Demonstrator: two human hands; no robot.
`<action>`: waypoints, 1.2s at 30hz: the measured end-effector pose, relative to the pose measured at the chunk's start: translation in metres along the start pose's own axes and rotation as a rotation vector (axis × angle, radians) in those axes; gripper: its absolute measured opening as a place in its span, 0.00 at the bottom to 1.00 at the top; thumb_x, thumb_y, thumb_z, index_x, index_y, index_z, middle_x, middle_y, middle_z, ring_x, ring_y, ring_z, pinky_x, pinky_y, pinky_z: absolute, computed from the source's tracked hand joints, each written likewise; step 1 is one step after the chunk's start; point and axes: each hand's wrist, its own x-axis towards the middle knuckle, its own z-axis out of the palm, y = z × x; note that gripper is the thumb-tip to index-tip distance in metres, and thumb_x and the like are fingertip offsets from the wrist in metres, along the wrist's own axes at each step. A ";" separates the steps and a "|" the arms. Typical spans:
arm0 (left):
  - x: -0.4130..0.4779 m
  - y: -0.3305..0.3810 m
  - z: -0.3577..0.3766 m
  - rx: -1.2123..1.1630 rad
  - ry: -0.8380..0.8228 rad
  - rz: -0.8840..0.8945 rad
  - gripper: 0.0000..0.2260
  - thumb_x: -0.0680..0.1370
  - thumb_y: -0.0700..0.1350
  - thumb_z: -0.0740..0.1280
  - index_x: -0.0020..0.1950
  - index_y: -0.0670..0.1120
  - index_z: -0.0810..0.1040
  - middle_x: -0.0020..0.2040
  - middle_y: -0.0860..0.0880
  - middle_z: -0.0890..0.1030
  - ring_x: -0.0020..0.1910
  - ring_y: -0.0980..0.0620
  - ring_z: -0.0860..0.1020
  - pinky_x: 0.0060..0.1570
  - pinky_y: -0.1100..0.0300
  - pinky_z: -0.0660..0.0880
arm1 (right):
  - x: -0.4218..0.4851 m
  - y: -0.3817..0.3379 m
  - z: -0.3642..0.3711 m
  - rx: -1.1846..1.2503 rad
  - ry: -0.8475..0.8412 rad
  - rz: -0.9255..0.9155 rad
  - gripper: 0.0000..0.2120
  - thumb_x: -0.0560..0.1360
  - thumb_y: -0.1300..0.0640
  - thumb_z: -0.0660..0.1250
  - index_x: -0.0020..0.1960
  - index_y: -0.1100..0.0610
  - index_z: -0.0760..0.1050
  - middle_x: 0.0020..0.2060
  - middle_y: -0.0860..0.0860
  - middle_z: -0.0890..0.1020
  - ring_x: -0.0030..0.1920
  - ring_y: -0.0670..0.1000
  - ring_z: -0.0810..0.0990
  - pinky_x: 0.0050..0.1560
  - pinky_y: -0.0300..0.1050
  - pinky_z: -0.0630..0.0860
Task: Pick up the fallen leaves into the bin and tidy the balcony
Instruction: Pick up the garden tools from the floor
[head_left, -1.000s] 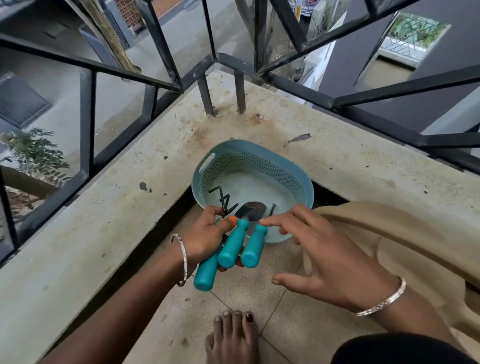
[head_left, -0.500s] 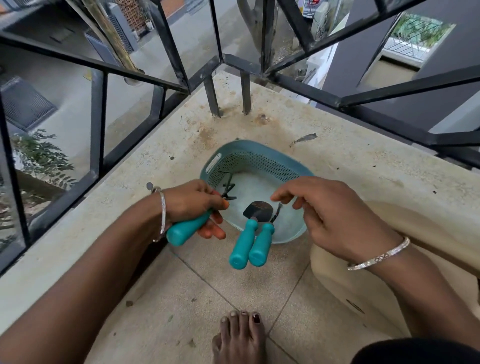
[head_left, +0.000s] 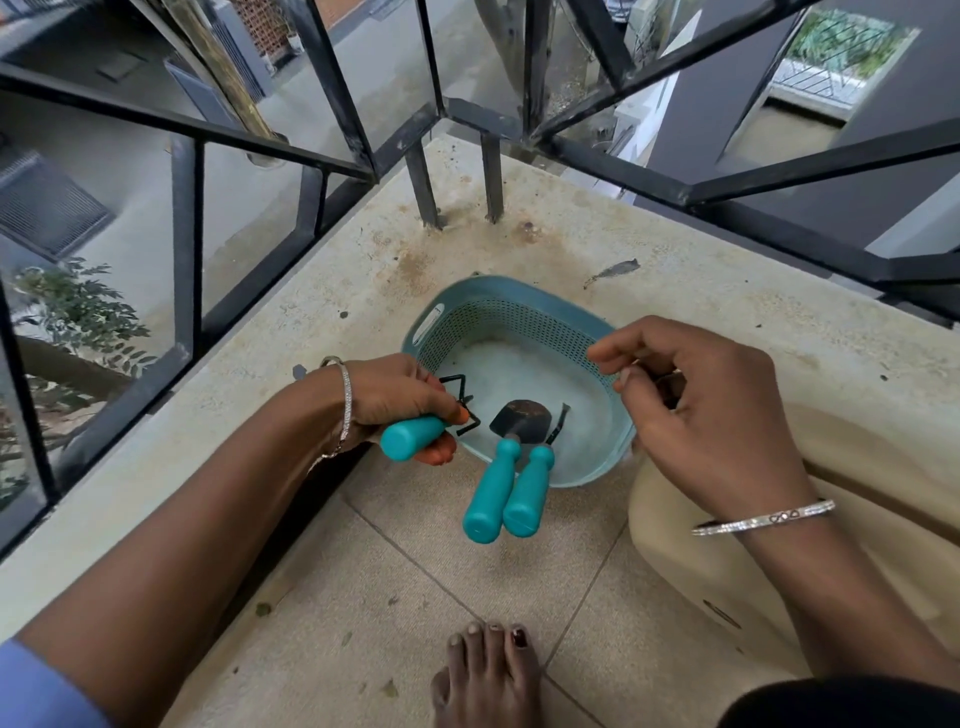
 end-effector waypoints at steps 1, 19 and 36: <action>0.000 0.001 -0.001 0.004 0.004 -0.005 0.07 0.76 0.35 0.69 0.47 0.38 0.72 0.42 0.31 0.81 0.35 0.41 0.82 0.35 0.52 0.82 | 0.000 0.000 0.000 0.009 0.004 -0.002 0.14 0.72 0.68 0.66 0.49 0.52 0.83 0.41 0.42 0.83 0.43 0.40 0.81 0.44 0.37 0.78; -0.019 -0.013 0.016 -0.103 -0.070 -0.059 0.10 0.81 0.43 0.64 0.60 0.46 0.66 0.50 0.31 0.82 0.33 0.44 0.83 0.25 0.58 0.79 | -0.009 0.001 0.003 0.073 -0.001 0.011 0.14 0.72 0.68 0.66 0.48 0.52 0.83 0.40 0.42 0.83 0.42 0.41 0.82 0.43 0.34 0.78; -0.012 -0.007 0.020 -0.117 0.060 -0.010 0.17 0.80 0.45 0.66 0.65 0.45 0.62 0.48 0.31 0.82 0.33 0.43 0.81 0.25 0.57 0.78 | -0.001 0.001 0.004 0.081 -0.016 -0.013 0.14 0.73 0.69 0.66 0.49 0.53 0.83 0.40 0.42 0.83 0.43 0.39 0.82 0.44 0.32 0.77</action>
